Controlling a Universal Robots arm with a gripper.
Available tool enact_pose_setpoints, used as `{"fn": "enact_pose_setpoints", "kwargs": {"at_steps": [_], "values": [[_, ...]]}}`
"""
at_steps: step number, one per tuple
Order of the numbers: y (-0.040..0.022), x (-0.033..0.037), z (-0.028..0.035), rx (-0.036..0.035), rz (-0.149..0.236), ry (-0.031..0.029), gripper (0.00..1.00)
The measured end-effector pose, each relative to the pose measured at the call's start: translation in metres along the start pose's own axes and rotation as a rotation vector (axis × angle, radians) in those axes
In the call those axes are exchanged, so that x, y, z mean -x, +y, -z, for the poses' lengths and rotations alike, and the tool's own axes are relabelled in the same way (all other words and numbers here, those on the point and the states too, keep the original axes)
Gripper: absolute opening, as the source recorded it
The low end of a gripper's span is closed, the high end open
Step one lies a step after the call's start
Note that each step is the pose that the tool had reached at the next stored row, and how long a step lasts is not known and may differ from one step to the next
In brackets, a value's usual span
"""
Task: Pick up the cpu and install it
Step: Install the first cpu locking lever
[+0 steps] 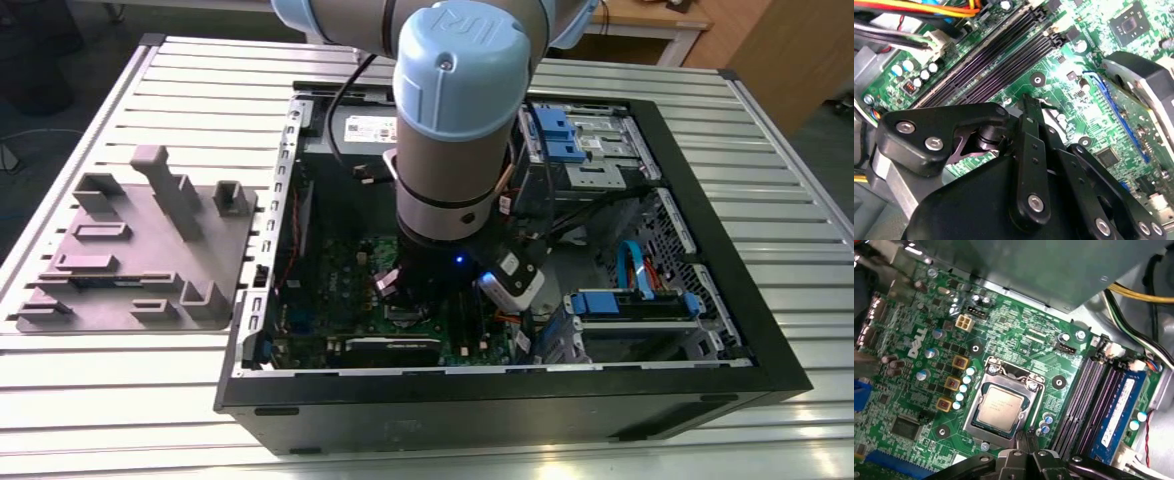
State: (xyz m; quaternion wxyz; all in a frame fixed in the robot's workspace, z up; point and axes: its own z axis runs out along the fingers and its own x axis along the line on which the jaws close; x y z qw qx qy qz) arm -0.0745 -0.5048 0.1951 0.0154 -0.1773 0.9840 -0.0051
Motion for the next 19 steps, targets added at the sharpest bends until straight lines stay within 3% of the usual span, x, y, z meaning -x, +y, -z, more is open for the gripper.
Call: {"fn": "enact_pose_setpoints", "kwargs": {"at_steps": [4, 9, 19], "values": [[0.0, 0.0, 0.0, -0.0006, -0.014, 0.0002, 0.1], [0.0, -0.0001, -0.0002, 0.0012, 0.047, -0.0008, 0.1], [-0.0002, -0.0015, -0.0015, -0.0012, 0.058, 0.0, 0.1]]}}
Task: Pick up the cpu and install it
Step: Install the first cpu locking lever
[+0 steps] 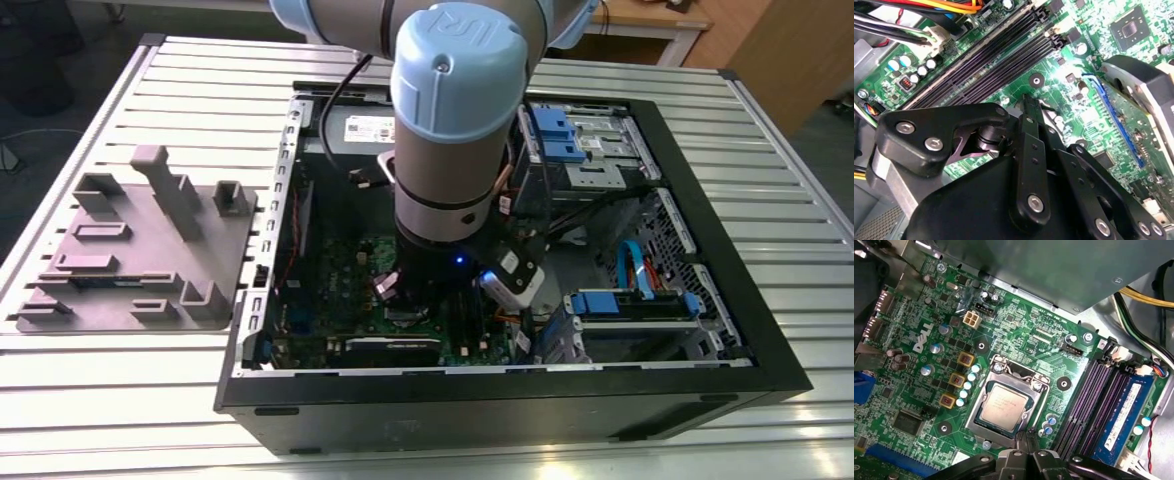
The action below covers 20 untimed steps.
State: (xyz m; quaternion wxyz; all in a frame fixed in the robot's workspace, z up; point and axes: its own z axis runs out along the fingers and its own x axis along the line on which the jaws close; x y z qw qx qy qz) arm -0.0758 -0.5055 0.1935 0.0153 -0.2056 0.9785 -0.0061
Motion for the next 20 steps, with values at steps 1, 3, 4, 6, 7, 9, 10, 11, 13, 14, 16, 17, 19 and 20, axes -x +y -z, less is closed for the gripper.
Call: {"fn": "enact_pose_setpoints", "kwargs": {"at_steps": [1, 3, 4, 6, 7, 9, 10, 11, 13, 14, 16, 17, 19, 20], "values": [[-0.0003, 0.0001, -0.0003, 0.0001, 0.004, 0.0, 0.1], [-0.0008, 0.0005, -0.0009, 0.0002, 0.012, -0.0002, 0.1], [-0.001, 0.0008, -0.0012, 0.0003, 0.016, -0.0002, 0.1], [-0.0017, 0.0016, -0.0017, 0.0003, 0.023, -0.0002, 0.1], [-0.002, 0.0021, -0.002, 0.0003, 0.026, -0.0002, 0.1], [-0.0025, 0.003, -0.0028, 0.0005, 0.033, -0.0004, 0.1], [-0.0027, 0.0035, -0.0031, 0.0007, 0.036, -0.0005, 0.1], [-0.003, 0.0041, -0.0034, 0.0008, 0.039, -0.0006, 0.1], [-0.0036, 0.0054, -0.004, 0.0011, 0.046, -0.0011, 0.1], [-0.0037, 0.0056, -0.0041, 0.0011, 0.049, -0.0011, 0.1], [-0.0037, 0.0056, -0.0042, 0.0011, 0.051, -0.001, 0.1], [-0.0037, 0.0055, -0.0042, 0.0011, 0.051, -0.0011, 0.1], [-0.0033, 0.0046, -0.0043, 0.0009, 0.051, -0.0022, 0.1], [-0.0032, 0.0037, -0.0044, 0.0008, 0.051, -0.0031, 0.1]]}}
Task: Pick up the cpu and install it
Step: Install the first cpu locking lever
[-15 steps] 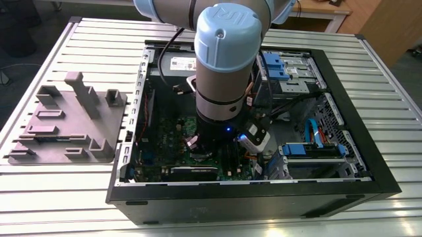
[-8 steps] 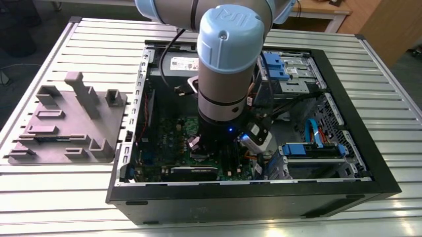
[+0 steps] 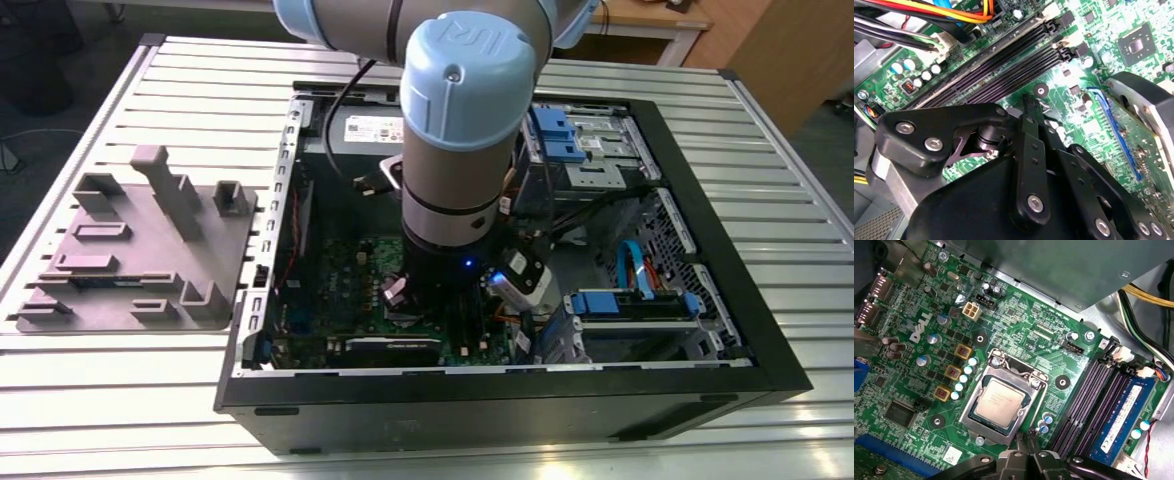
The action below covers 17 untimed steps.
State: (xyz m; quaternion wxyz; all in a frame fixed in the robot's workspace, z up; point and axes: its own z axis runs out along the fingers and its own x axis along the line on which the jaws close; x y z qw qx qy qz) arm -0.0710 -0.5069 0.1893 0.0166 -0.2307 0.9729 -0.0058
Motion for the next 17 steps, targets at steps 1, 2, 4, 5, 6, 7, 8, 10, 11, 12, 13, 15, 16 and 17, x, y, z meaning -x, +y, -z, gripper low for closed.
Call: {"fn": "enact_pose_setpoints", "kwargs": {"at_steps": [1, 2, 4, 5, 6, 7, 8, 10, 11, 12, 13, 15, 16, 17], "values": [[0.0002, -0.0012, 0.0, -0.0003, 0.0, -0.001, 0.1], [0.0002, -0.0025, 0.0002, -0.0008, 0.0, -0.0009, 0.1], [-0.0005, -0.0047, 0.0003, -0.0013, 0.0, -0.0018, 0.1], [-0.001, -0.0054, 0.0004, -0.0015, 0.0, -0.0019, 0.1], [-0.0013, -0.0057, 0.0005, -0.0018, 0.0, -0.0018, 0.1], [-0.0013, -0.0057, 0.0005, -0.0019, 0.0, -0.0017, 0.1], [-0.0013, -0.0058, 0.0005, -0.0018, 0.0, -0.0017, 0.1], [-0.0013, -0.0058, 0.0, -0.0019, 0.0, -0.0022, 0.1], [-0.0013, -0.0059, -0.0006, -0.0024, 0.0, -0.0027, 0.1], [-0.0014, -0.0059, -0.0013, -0.0031, 0.0, -0.0034, 0.1], [-0.0014, -0.0059, -0.0018, -0.0035, 0.0, -0.0044, 0.1], [-0.0013, -0.0059, -0.0025, -0.0036, 0.0, -0.006, 0.1], [-0.0013, -0.0059, -0.0026, -0.0036, 0.0, -0.0061, 0.1], [-0.0012, -0.0059, -0.0026, -0.0037, 0.0, -0.0063, 0.1]]}}
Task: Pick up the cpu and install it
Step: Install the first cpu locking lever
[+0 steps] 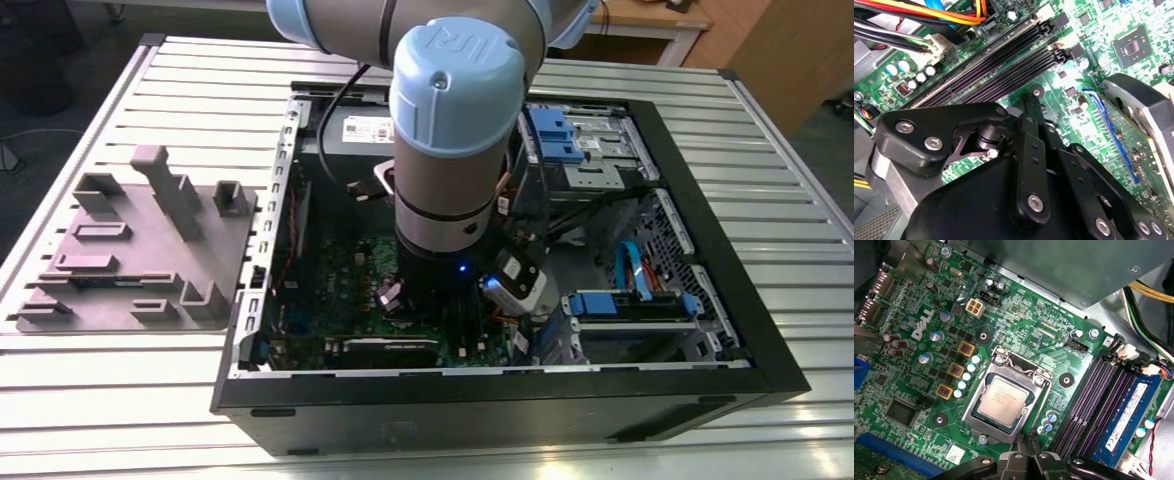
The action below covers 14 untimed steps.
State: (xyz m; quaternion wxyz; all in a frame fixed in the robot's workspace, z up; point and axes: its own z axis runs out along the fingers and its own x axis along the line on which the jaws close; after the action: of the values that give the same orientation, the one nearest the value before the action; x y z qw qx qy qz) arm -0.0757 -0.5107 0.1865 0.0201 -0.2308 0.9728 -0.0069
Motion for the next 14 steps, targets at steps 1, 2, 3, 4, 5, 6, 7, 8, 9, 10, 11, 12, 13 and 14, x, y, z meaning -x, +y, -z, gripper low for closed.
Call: {"fn": "enact_pose_setpoints", "kwargs": {"at_steps": [1, 2, 3, 4, 5, 6, 7, 8, 9, 10, 11, 12, 13, 14], "values": [[0.0002, -0.0004, 0.0, -0.0002, 0.0, -0.0008, 0.1], [0.0005, -0.0009, 0.0, -0.0004, 0.0, -0.0018, 0.1], [0.0008, -0.0016, 0.0001, -0.0007, 0.0, -0.002, 0.1], [0.0009, -0.0018, 0.0003, -0.0006, 0.0, -0.0022, 0.1], [0.0009, -0.0017, 0.0011, -0.0003, 0.0, -0.0025, 0.1], [0.0009, -0.0017, 0.0024, 0.0, 0.0, -0.0028, 0.1], [0.001, -0.0017, 0.0045, 0.0003, 0.0, -0.0027, 0.1], [0.001, -0.0018, 0.0072, -0.0002, -0.001, -0.0022, 0.1], [0.0008, -0.0016, 0.0098, -0.0007, -0.001, -0.0023, 0.1], [0.0007, -0.0015, 0.0121, -0.0007, 0.0, -0.0022, 0.1], [0.0006, -0.0013, 0.0145, -0.0007, 0.0, -0.0022, 0.1], [0.0005, -0.0012, 0.0174, -0.0007, 0.0, -0.0023, 0.1], [0.0005, -0.0011, 0.0204, -0.0007, 0.0, -0.0021, 0.1], [0.0004, -0.0009, 0.0236, -0.0007, 0.0, -0.002, 0.1]]}}
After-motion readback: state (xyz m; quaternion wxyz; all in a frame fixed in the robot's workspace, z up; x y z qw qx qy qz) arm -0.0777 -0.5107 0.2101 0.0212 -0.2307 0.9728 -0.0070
